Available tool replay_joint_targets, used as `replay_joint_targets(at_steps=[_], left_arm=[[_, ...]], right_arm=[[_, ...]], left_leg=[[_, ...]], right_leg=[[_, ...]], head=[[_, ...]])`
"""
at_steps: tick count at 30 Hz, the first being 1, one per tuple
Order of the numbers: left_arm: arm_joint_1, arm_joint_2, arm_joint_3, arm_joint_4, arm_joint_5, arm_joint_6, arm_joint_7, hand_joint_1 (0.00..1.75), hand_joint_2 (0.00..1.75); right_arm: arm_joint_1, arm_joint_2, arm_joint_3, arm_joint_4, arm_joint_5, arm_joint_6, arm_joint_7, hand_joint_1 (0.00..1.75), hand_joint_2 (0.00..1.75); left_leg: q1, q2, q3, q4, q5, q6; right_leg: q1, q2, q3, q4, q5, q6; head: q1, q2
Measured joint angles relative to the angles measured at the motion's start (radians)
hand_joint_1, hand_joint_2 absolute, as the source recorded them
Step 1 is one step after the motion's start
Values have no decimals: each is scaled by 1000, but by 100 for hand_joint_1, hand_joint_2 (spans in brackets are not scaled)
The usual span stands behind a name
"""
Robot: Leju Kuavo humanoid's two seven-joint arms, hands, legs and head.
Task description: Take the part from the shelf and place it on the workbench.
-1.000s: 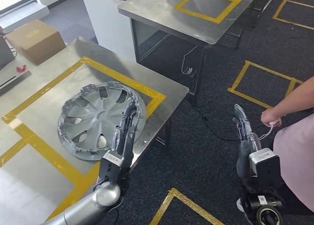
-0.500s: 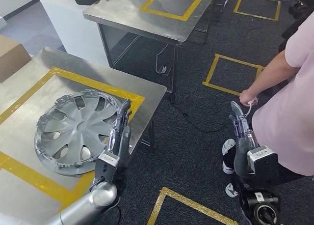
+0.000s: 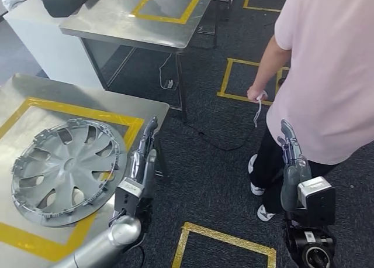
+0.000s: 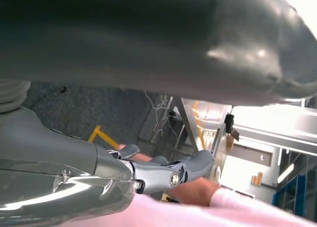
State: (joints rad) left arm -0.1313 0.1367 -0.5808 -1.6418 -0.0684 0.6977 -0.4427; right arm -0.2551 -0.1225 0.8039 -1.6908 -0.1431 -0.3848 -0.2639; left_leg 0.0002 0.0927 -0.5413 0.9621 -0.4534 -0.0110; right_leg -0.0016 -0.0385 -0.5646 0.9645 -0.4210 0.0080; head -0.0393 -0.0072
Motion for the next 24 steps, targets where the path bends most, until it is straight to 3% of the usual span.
replay_joint_targets(at_steps=[1, 3, 5, 7, 9, 11, 13, 15, 17, 18, 20, 22, 23, 24], left_arm=[[-1, 0, 0, 0, 1, 0, -1, 0, 0], [-2, 1, 1, -1, 3, 0, -2, 0, 0], [0, 2, 1, 0, 5, 0, -2, 0, 0], [2, 4, 1, 0, 6, 0, -2, 0, 0], [2, 5, 2, 0, 6, 0, -3, 0, 0], [1, 5, 2, -1, 7, 0, -5, 0, 0], [0, 5, 2, -1, 9, 0, -9, 0, 0], [-1, 4, 2, -1, 10, 0, -12, 0, 0], [-2, 2, 2, -1, 10, 0, -15, 0, 0], [-3, 1, 2, -2, 10, 0, -16, 0, 0], [-1, -1, 2, -2, 11, 0, -18, 0, 0], [2, -1, 2, -2, 14, 0, -18, 0, 0], [3, -1, 2, -2, 15, 0, -19, 0, 0], [3, -2, 2, -2, 15, 0, -19, 0, 0]], right_arm=[[-1, 0, 1, -1, -1, -1, -2, 0, 0], [-2, 0, 2, -4, -4, -2, -7, 0, 0], [-2, 0, 3, -4, -6, -3, -10, 0, 0], [-1, 0, 5, -4, -8, -4, -11, 0, 0], [-1, 0, 7, -4, -9, -5, -12, 0, 0], [-1, 0, 9, -4, -10, -7, -14, 0, 0], [-1, 0, 10, -4, -13, -8, -17, 0, 0], [-1, 0, 11, -4, -14, -10, -19, 0, 0], [0, 0, 13, -5, -14, -12, -20, 0, 0], [-1, 0, 13, -5, -14, -13, -20, 0, 0], [-1, 0, 14, -5, -13, -18, -20, 0, 0], [1, 0, 16, -5, -13, -24, -17, 0, 0], [2, 0, 17, -5, -12, -27, -15, 0, 0], [3, 0, 18, -5, -11, -30, -13, 0, 0]], left_leg=[[3, -20, -9, 24, -17, -5], [7, -71, -63, 140, -79, -12], [8, -87, -136, 280, -130, -13], [8, -88, -162, 313, -120, -11], [8, -94, -126, 227, -61, -6], [10, -132, -62, 86, 2, 2], [9, -161, -26, 3, 28, 6], [7, -146, -22, -8, 29, 12], [9, -124, -16, -17, 34, 22], [11, -112, -14, -22, 36, 27], [9, -90, -12, -24, 35, 32], [7, -65, -11, -24, 32, 33], [7, -53, -10, -23, 31, 32], [7, -43, -8, -23, 29, 31]], right_leg=[[-2, 11, 1, -3, 3, -6], [-5, 31, 1, -6, 7, -14], [-4, 55, -1, -6, 8, -18], [-4, 78, -2, -6, 9, -19], [-4, 99, 0, -6, 9, -18], [-4, 119, -1, -4, 10, -15], [-4, 139, -6, -3, 12, -7], [-7, 158, -13, -7, 15, 6], [-6, 134, -27, 14, 1, 15], [-4, 109, -46, 51, -22, 19], [-5, 61, -106, 187, -90, 25], [-9, 49, -155, 295, -126, 31], [-10, 45, -154, 294, -115, 33], [-11, 39, -129, 249, -87, 34]], head=[[-1, 0], [-7, 0], [-12, 0], [-15, 0], [-19, 0], [-22, 0], [-22, 0], [-20, 0], [-17, 0], [-12, 0], [-4, 0], [-3, 0], [-3, 0], [-2, 0]])
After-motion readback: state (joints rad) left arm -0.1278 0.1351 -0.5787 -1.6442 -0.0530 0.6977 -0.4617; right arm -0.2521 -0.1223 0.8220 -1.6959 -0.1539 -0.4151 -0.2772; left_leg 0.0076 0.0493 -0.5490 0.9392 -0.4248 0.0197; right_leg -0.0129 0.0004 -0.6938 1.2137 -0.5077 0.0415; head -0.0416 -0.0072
